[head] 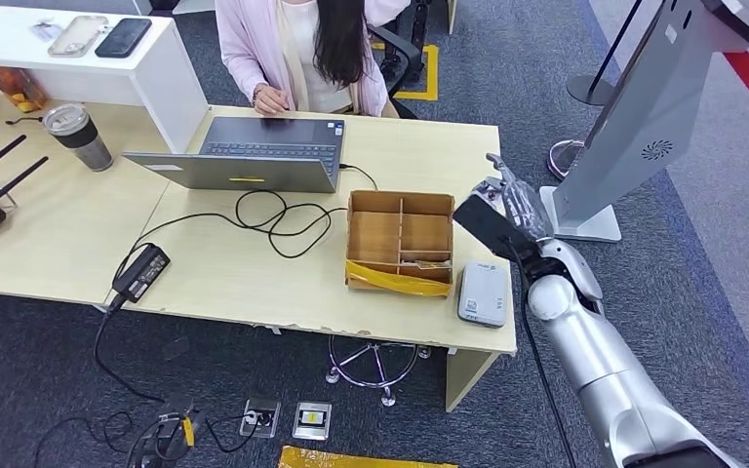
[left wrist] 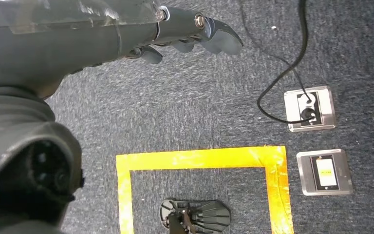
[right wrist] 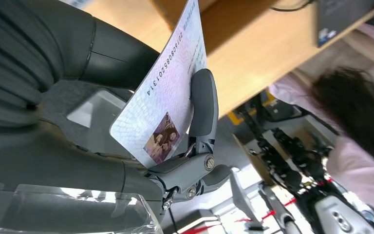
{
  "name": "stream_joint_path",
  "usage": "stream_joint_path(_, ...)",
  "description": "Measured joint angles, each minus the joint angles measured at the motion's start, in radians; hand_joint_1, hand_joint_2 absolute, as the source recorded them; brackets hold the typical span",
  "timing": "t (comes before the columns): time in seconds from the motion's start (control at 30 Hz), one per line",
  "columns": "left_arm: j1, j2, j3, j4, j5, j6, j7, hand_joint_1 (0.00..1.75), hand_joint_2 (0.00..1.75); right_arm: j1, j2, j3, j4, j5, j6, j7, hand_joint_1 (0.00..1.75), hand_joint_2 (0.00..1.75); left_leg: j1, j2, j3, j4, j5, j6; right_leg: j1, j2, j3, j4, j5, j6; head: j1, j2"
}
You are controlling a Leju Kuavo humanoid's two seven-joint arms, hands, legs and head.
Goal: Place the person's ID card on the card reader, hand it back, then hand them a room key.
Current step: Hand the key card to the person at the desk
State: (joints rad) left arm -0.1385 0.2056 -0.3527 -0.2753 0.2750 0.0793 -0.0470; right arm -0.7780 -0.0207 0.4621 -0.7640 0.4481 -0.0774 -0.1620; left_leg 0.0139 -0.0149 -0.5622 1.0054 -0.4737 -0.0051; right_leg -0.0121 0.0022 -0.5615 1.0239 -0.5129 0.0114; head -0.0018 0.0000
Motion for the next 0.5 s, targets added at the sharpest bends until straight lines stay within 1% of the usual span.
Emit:
stream_joint_path(0.13, 0.0, 0.0, -0.006, -0.004, -0.017, -0.002, -0.012, 0.0, 0.0, -0.041, 0.036, 0.016, 0.0, 0.014, -0.013, -0.006, 1.75, 1.75, 0.0, 0.0, 0.0, 0.0, 0.0, 0.0, 0.0, 0.0, 0.0, 0.0, 0.0, 0.0, 0.0, 0.0)
stream_joint_path(0.27, 0.0, 0.0, -0.018, -0.008, -0.036, -0.013, -0.021, 0.0, 0.0, -0.077, 0.068, 0.026, 0.047, 0.031, -0.049, -0.025, 1.75, 1.75, 0.0, 0.0, 0.0, 0.0, 0.0, 0.0, 0.0, 0.0, 0.0, 0.0, 0.0, 0.0, 0.0, 0.0)
stream_joint_path(0.5, 0.0, 0.002, -0.026, -0.009, -0.052, -0.018, -0.03, 0.0, 0.0, -0.088, 0.087, 0.032, 0.102, 0.045, -0.071, -0.034, 1.75, 1.75, 0.0, 0.0, 0.0, 0.0, 0.0, 0.0, 0.0, 0.0, 0.0, 0.0, 0.0, 0.0, 0.0, 0.0)
